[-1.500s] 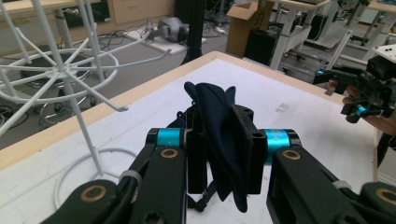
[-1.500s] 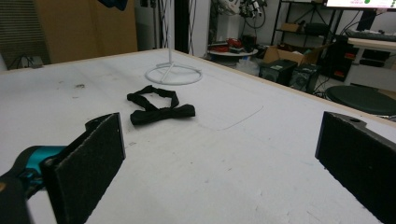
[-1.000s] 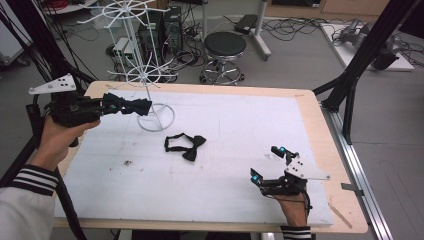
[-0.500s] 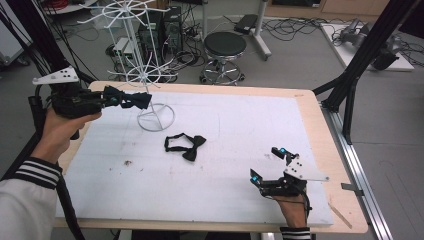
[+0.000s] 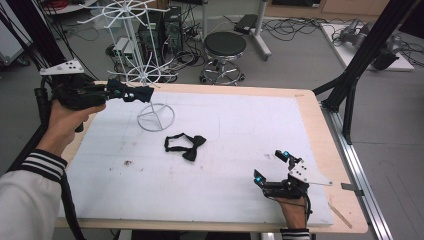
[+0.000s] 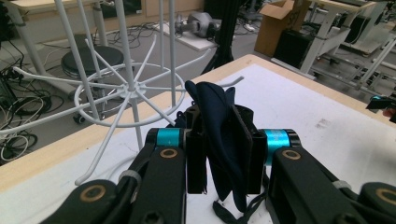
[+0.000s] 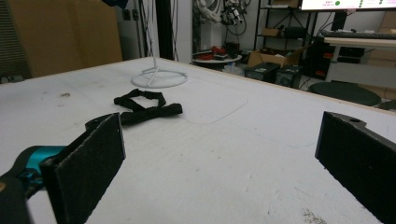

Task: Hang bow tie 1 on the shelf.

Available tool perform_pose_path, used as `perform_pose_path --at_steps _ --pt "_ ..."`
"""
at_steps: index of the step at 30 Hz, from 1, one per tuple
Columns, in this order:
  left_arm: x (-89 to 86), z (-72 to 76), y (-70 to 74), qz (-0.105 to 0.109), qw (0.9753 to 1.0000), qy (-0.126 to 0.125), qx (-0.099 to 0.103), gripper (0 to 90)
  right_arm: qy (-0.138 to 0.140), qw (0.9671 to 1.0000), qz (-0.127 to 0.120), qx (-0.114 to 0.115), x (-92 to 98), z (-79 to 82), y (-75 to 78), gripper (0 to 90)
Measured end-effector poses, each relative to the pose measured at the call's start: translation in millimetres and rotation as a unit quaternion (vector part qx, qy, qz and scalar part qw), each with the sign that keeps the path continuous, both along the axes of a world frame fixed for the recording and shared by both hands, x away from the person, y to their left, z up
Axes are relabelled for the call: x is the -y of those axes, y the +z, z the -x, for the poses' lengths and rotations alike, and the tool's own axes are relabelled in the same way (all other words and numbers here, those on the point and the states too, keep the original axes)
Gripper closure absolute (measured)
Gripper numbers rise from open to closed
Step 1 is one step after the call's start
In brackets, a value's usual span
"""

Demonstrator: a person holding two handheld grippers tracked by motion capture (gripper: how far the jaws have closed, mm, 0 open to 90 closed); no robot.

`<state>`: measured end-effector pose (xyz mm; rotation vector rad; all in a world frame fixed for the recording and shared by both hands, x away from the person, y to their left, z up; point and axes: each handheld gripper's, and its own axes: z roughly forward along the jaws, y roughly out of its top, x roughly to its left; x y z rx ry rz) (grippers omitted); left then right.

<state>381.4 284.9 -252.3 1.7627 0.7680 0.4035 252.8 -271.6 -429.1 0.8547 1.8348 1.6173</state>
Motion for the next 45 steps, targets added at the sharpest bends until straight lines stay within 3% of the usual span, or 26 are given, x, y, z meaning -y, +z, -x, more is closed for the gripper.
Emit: perform_pose_path --at_steps 15,20,33,35,38,42,45 --pt "12.0 -22.2 -1.9 -0.006 0.9996 0.015 -0.022 76.0 -0.010 0.9997 -0.012 0.019 0.0 0.8 -3.2 0.7" --pt "15.4 -25.2 -4.4 -0.021 0.9992 0.020 -0.026 75.9 -0.016 0.9993 -0.021 0.027 1.6 0.1 -5.8 0.7" --pt "17.5 -25.6 -5.0 -0.024 0.9989 0.027 -0.029 72.2 -0.026 0.9992 -0.018 0.025 3.1 -2.5 -12.4 0.7" --pt "17.6 -25.7 -4.5 -0.014 0.9990 0.030 -0.030 66.5 -0.027 0.9992 -0.019 0.023 3.5 -2.0 -12.6 0.7" --pt "16.5 -25.2 -3.2 -0.005 0.9990 0.038 -0.023 42.1 -0.029 0.9991 -0.019 0.023 3.5 -1.7 -12.6 0.7" --pt "13.7 -17.8 -1.0 0.012 0.9992 0.030 0.025 19.3 -0.031 0.9991 -0.016 0.022 3.3 -1.9 -15.2 0.7" --pt "10.2 -12.4 0.7 0.021 0.9983 0.021 0.049 12.5 -0.034 0.9990 -0.018 0.022 3.4 -2.3 -17.7 0.7"
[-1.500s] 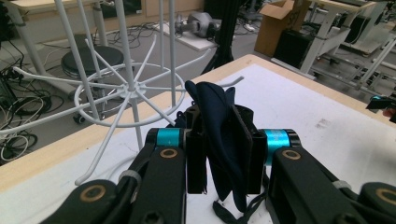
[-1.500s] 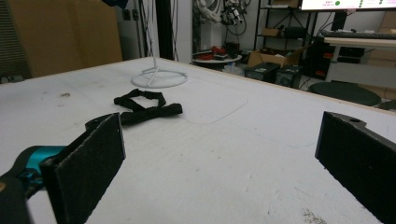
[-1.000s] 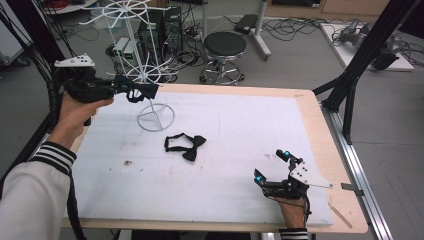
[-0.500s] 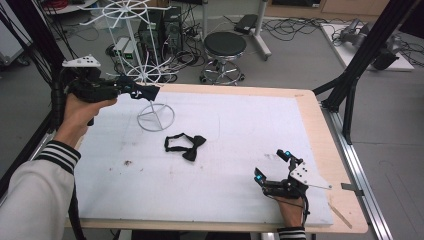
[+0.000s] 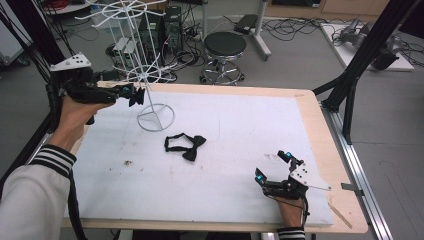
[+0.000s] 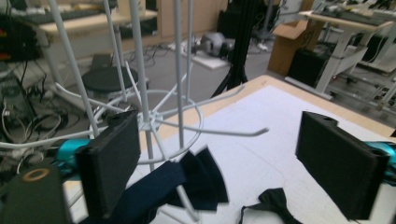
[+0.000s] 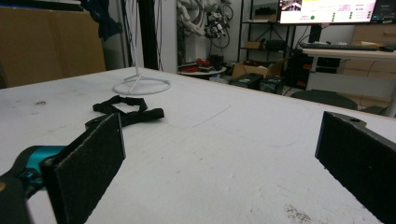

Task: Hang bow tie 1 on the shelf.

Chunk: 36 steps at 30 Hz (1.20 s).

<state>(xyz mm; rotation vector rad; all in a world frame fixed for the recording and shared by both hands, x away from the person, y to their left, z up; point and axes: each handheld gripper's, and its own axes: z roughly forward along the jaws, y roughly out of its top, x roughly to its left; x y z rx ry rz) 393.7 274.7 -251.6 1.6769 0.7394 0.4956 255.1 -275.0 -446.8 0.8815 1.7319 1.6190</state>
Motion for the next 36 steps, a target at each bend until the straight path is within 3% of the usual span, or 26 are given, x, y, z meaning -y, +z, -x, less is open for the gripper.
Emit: perform_pose_path --at_steps 3,12,15,24,29,36 --pt "-2.4 5.0 0.5 -0.006 0.9999 -0.001 0.011 6.0 -0.001 1.0000 -0.003 -0.002 -1.0 -0.9 -1.1 0.7" --pt "-2.9 28.7 -11.5 0.007 0.9989 -0.017 0.043 1.7 -0.010 0.9999 -0.009 0.002 -0.4 -1.3 -3.1 0.7" --pt "-0.7 36.6 -17.8 0.015 0.9982 -0.028 0.050 1.7 -0.011 0.9999 -0.011 -0.001 -0.6 -1.0 -5.0 0.7" --pt "9.8 64.7 -37.3 0.003 0.9951 -0.040 0.091 1.7 -0.012 0.9996 -0.022 0.010 -0.4 0.8 -6.8 0.7" --pt "14.0 73.9 -54.6 0.015 0.9946 -0.045 0.093 1.7 -0.014 0.9996 -0.022 0.014 -0.5 1.7 -7.2 0.7" --pt "14.1 77.9 -73.3 0.006 0.9953 -0.041 0.087 1.7 -0.014 0.9995 -0.021 0.017 -0.7 2.5 -7.6 0.7"
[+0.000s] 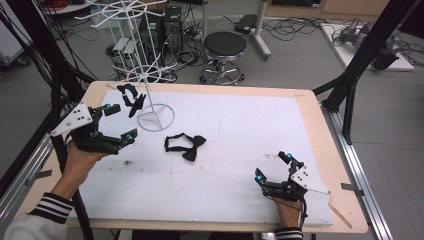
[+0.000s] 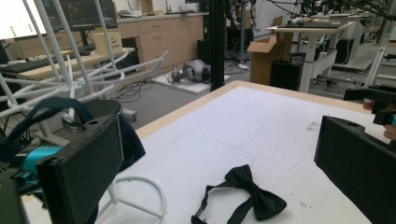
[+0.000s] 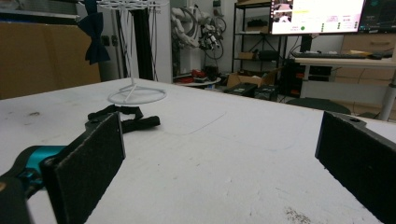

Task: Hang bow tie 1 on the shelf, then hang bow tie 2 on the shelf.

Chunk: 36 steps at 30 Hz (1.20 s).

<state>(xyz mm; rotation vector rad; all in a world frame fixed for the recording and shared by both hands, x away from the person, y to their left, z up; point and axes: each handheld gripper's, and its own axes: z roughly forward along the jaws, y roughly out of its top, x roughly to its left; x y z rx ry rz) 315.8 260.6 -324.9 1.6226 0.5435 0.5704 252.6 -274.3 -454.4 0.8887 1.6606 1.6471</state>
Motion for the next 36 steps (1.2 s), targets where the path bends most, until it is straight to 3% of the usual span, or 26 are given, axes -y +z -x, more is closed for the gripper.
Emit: perform_pose_path --at_steps 6,25,32,36 --pt "-1.5 -0.9 -11.0 0.000 0.9999 -0.001 -0.016 1.7 0.001 1.0000 -0.003 0.002 0.2 0.9 -0.3 0.7" --pt "0.1 4.6 -5.6 -0.007 0.9999 0.009 -0.008 1.7 -0.001 1.0000 -0.003 0.010 0.4 1.0 -0.6 0.7" --pt "9.4 4.0 -4.0 -0.006 0.9999 0.004 -0.013 1.7 -0.001 0.9999 -0.001 0.012 0.5 0.9 -0.7 0.7" --pt "20.8 1.6 -4.8 -0.020 0.9996 -0.007 -0.019 1.7 -0.001 0.9999 -0.001 0.012 0.5 0.9 -0.7 0.7"
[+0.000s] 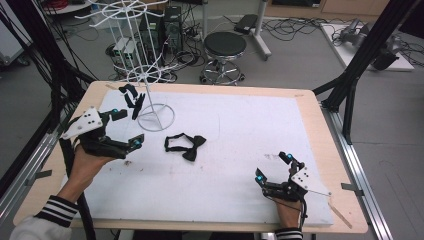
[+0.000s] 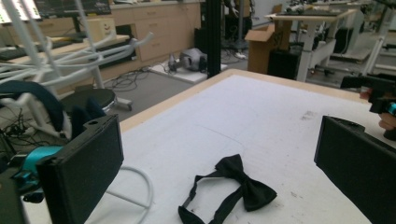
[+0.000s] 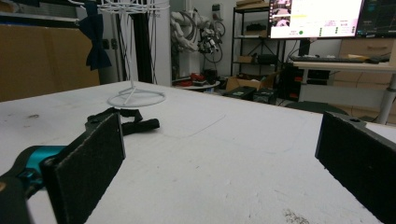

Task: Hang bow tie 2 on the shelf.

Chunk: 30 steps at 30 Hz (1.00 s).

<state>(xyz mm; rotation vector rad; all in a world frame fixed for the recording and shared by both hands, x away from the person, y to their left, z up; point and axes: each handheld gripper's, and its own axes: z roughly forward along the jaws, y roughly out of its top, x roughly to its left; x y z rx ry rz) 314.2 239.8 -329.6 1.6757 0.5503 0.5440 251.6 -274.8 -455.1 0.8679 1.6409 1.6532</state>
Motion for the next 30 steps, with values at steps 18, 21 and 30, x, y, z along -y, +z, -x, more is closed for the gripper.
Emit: perform_pose_path --at_steps 18,21,30 --pt "45.9 -14.2 -4.8 -0.050 0.9971 -0.005 -0.056 1.7 0.000 1.0000 -0.001 -0.003 -0.2 0.8 0.0 0.7" --pt "54.0 -16.7 -6.4 -0.060 0.9963 -0.009 -0.062 1.7 -0.001 1.0000 0.000 -0.004 -0.7 0.5 0.0 0.7" --pt "72.8 -26.8 -10.4 -0.081 0.9930 -0.017 -0.084 1.7 -0.002 1.0000 0.000 -0.006 -0.9 1.0 0.0 0.7"
